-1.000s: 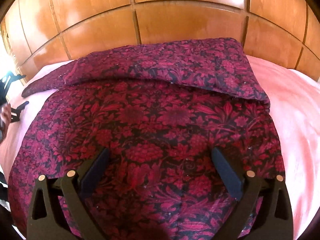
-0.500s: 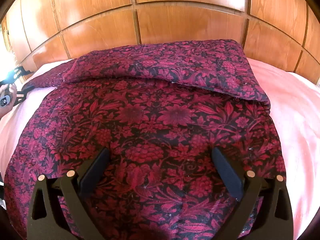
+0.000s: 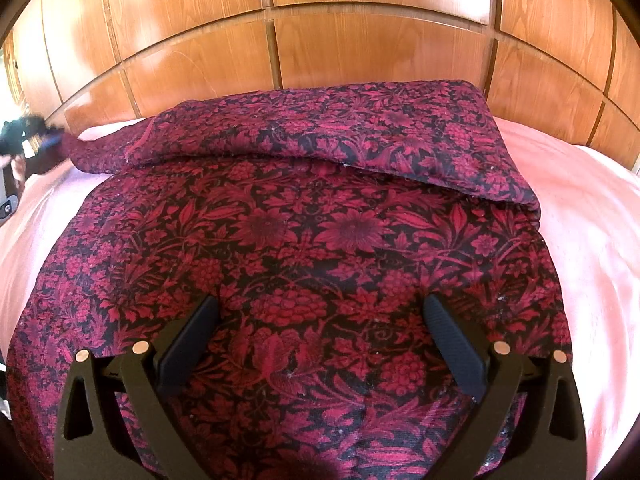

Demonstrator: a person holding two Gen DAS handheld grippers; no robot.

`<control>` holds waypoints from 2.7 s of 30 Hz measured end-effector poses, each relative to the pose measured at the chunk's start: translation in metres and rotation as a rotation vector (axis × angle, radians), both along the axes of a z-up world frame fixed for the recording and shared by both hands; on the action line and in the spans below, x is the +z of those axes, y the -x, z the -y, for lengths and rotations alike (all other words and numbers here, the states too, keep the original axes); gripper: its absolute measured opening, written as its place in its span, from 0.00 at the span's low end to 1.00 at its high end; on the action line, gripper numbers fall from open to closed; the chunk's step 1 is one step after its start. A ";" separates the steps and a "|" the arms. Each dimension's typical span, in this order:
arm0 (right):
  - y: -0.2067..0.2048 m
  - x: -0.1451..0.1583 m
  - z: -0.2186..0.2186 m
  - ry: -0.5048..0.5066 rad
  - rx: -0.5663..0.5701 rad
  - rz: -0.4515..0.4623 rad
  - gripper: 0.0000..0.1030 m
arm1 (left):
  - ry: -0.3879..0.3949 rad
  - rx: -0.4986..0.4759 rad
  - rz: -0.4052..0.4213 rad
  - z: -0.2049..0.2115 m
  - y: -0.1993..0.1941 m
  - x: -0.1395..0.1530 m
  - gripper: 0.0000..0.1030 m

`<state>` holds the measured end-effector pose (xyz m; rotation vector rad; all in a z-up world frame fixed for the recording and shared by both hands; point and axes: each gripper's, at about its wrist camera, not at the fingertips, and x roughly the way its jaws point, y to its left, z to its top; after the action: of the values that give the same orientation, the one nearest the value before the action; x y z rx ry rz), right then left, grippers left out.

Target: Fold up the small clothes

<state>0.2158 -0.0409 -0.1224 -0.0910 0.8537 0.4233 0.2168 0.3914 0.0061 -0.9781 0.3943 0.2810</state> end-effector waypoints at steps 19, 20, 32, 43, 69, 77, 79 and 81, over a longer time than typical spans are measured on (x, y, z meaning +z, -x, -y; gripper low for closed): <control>-0.002 0.001 0.005 -0.034 0.006 0.001 0.98 | -0.109 -0.354 -0.037 0.188 -0.025 -0.031 0.69; -0.002 0.001 0.005 -0.033 0.007 0.001 0.98 | -0.085 -0.316 -0.044 0.171 -0.025 -0.032 0.69; -0.001 0.001 0.004 -0.023 0.007 0.002 0.98 | 0.361 0.193 -0.046 -0.027 0.022 -0.097 0.71; -0.001 0.001 0.004 -0.021 0.008 0.001 0.98 | 0.144 0.139 -0.109 -0.044 -0.001 -0.076 0.10; -0.006 0.008 0.019 -0.076 0.007 -0.007 0.96 | -0.440 -0.629 -0.054 0.294 -0.006 -0.038 0.63; -0.045 0.048 0.051 -0.429 -0.102 -0.088 0.51 | -0.385 -0.517 -0.145 0.258 0.010 -0.066 0.63; -0.065 0.056 0.050 -0.482 -0.132 -0.104 0.48 | -0.332 -0.503 -0.142 0.249 0.011 -0.073 0.63; -0.088 0.056 0.048 -0.489 -0.180 -0.124 0.45 | -0.301 -0.488 -0.146 0.241 0.010 -0.080 0.63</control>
<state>0.3042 -0.0889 -0.0668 0.4637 0.8506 0.4608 0.2067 0.1499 -0.0739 -0.5437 0.6878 -0.0339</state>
